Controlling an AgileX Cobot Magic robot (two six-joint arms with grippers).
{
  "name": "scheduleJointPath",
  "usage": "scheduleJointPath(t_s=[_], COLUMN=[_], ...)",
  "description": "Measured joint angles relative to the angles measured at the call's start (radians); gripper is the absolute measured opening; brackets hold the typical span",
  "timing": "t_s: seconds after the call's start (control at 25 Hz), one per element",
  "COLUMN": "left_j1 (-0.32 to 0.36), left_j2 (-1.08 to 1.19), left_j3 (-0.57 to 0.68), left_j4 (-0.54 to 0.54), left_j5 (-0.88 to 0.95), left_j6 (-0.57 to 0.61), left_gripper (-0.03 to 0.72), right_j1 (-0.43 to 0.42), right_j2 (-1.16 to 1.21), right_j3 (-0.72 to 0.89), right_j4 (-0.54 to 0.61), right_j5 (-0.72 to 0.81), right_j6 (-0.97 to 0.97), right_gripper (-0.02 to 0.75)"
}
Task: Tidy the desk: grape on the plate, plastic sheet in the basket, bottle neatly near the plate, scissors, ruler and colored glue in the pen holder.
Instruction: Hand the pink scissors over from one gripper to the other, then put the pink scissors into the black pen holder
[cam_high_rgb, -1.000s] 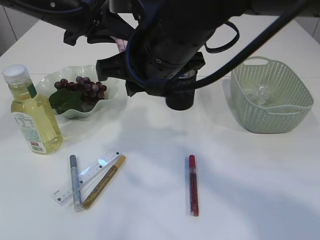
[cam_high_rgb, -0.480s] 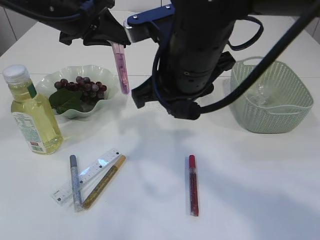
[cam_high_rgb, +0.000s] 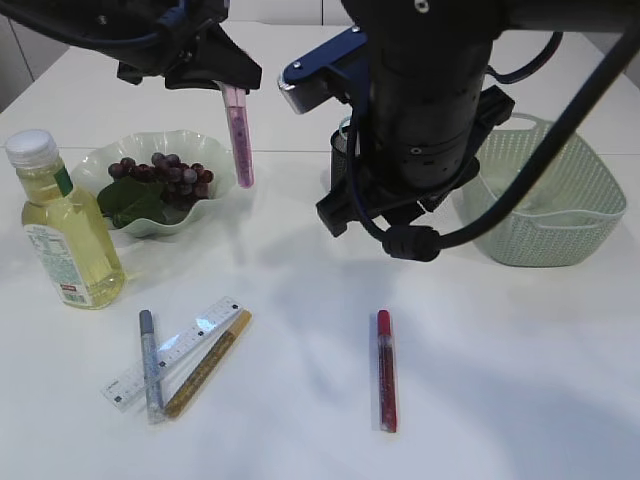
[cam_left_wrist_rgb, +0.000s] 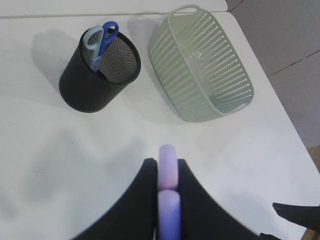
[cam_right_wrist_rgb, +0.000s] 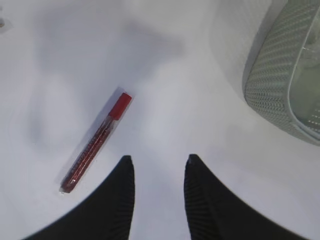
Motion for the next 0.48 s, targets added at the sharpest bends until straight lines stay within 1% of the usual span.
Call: scheduleJointPath(t_s=[0.12,0.24,0.36,0.48], left_j1=[0.0,-0.004,-0.023,-0.056], left_j2=[0.0,0.0,0.0,0.007], left_j3=[0.0,0.0,0.0,0.0], left_j4=[0.004,0.03,0.1,0.179], left_j5=[-0.007,-0.018,-0.041,-0.067], left_j6=[0.035,0.06,0.067,0.07], left_gripper=[0.038,0.038,0.038,0.038], right_j1=[0.0,0.0,-0.003,-0.003], right_j2=[0.0,0.0,0.0,0.0], right_j3=[0.0,0.0,0.0,0.0], right_j4=[0.002,0.004,0.006,0.006], right_j5=[0.0,0.0,0.0,0.0], right_j6=[-0.046,-0.095,-0.113,-0.118], right_gripper=[0.279,0.279,0.279,0.279])
